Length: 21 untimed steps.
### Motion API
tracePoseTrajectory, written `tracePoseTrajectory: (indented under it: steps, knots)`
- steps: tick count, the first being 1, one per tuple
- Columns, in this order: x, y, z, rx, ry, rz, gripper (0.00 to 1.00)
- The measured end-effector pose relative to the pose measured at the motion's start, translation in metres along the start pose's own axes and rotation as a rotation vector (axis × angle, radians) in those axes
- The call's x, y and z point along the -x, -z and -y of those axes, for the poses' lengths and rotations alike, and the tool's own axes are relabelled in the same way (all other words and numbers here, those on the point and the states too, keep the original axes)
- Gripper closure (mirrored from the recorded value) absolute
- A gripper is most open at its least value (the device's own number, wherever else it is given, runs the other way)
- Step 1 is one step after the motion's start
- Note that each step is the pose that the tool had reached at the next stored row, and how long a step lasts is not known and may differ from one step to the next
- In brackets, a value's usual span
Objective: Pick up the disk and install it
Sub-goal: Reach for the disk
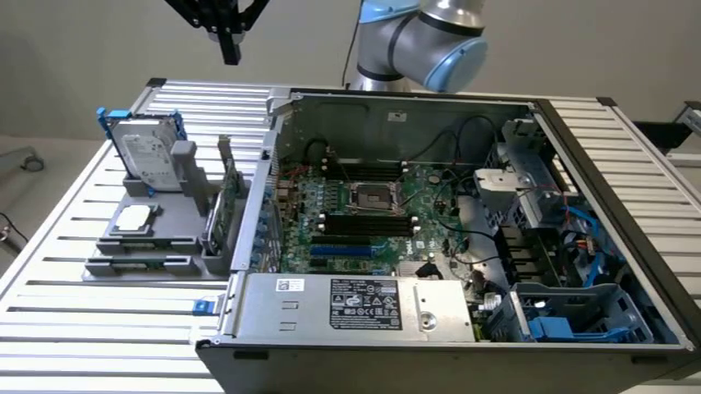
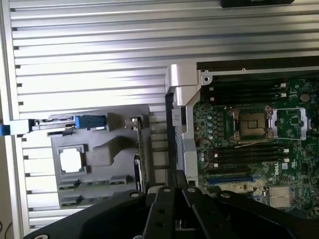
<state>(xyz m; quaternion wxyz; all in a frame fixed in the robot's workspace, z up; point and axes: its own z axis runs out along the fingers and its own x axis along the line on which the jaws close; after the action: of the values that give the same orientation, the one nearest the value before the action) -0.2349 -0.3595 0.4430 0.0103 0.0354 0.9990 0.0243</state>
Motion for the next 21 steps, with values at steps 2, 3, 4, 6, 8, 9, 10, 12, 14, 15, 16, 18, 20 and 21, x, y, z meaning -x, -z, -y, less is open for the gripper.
tracePoseTrajectory:
  steps: [2, 3, 4, 6, 8, 9, 10, 12, 14, 15, 16, 18, 20, 21]
  knots:
    - [-0.009, -0.0017, -0.0019, 0.0002, 0.0, 0.0, 0.89]
    - [-0.014, -0.0026, -0.0028, 0.0004, 0.0, 0.0001, 0.89]
    - [-0.019, -0.0033, -0.0037, 0.0005, 0.0, 0.0, 0.89]
    - [-0.028, -0.005, -0.0054, 0.0008, 0.0, 0.0, 0.89]
    - [-0.037, -0.0066, -0.0072, 0.001, 0.0, 0.0, 0.89]
    - [-0.042, -0.0075, -0.0081, 0.0011, 0.0, 0.0, 0.89]
    - [-0.047, -0.0083, -0.009, 0.0012, 0.0, -0.0001, 0.89]
    - [-0.056, -0.0099, -0.0108, 0.0015, 0.0, -0.0001, 0.89]
    - [-0.065, -0.0116, -0.0126, 0.0018, 0.0, -0.0001, 0.89]
    - [-0.07, -0.0124, -0.0135, 0.002, 0.0, -0.0001, 0.89]
    - [-0.075, -0.0132, -0.0144, 0.0021, 0.0, -0.0001, 0.89]
    - [-0.084, -0.0147, -0.0161, 0.0023, 0.0, -0.0002, 0.89]
    - [-0.093, -0.0163, -0.0179, 0.0026, 0.0, -0.0001, 0.89]
    - [-0.098, -0.0171, -0.0188, 0.0028, 0.0, -0.0001, 0.89]
